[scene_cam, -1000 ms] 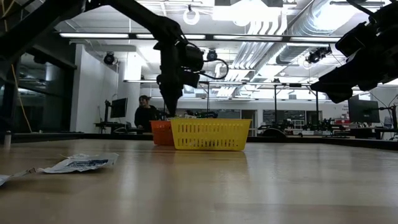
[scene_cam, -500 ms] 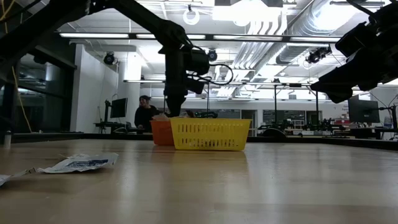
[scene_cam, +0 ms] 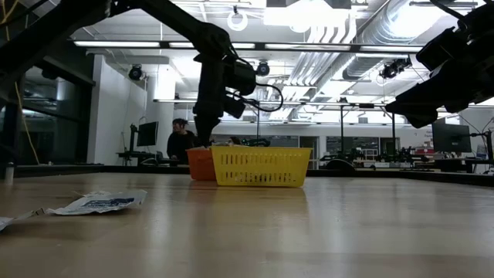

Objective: Pick & Place First Aid Supplies
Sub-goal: Put the alcohol pad into the top orange bin

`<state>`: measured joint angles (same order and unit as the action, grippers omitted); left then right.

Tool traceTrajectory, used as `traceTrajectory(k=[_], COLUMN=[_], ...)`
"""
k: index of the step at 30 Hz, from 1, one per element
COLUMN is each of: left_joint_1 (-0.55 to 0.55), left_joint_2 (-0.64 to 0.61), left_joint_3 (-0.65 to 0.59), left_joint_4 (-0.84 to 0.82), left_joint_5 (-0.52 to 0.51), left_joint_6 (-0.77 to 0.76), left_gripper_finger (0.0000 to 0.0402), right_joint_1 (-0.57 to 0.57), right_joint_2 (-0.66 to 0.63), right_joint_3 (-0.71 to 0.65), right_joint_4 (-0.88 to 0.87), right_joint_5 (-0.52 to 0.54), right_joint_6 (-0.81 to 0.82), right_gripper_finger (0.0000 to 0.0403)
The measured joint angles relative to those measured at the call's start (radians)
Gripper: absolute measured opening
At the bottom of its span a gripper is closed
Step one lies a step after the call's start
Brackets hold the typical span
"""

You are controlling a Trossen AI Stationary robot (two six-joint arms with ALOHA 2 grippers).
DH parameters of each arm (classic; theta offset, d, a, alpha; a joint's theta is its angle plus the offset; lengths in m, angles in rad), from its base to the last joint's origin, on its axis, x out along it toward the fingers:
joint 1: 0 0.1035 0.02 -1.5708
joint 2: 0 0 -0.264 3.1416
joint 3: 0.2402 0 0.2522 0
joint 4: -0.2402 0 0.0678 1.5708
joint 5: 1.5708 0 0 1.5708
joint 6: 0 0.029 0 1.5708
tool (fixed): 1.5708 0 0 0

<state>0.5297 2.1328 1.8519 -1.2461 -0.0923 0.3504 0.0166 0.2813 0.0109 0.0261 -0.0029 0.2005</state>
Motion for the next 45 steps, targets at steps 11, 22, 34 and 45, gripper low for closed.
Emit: traceTrajectory(k=[11,22,34,45], left_joint_1=[0.000,-0.035,-0.294,-0.616], left_joint_2=[-0.041,-0.182,-0.398,-0.425], left_joint_3=[0.072,0.096,-0.074,-0.338], left_joint_4=[-0.161,-0.324,-0.328,-0.223], left_joint_5=[-0.015,0.012,-0.059,0.006], left_joint_6=[-0.137,-0.422,-0.767,-1.162], left_gripper_finger=[0.0136,0.0136,0.0136,0.0136], right_joint_1=[0.000,0.000,0.000,0.000], right_joint_2=[0.000,0.000,0.000,0.000], right_joint_3=[0.000,0.000,0.000,0.000], right_joint_4=[0.000,0.000,0.000,0.000], right_joint_5=[0.000,0.000,0.000,0.000], right_joint_6=[0.000,0.000,0.000,0.000], right_gripper_finger=[0.0139,0.0139,0.0139,0.0139])
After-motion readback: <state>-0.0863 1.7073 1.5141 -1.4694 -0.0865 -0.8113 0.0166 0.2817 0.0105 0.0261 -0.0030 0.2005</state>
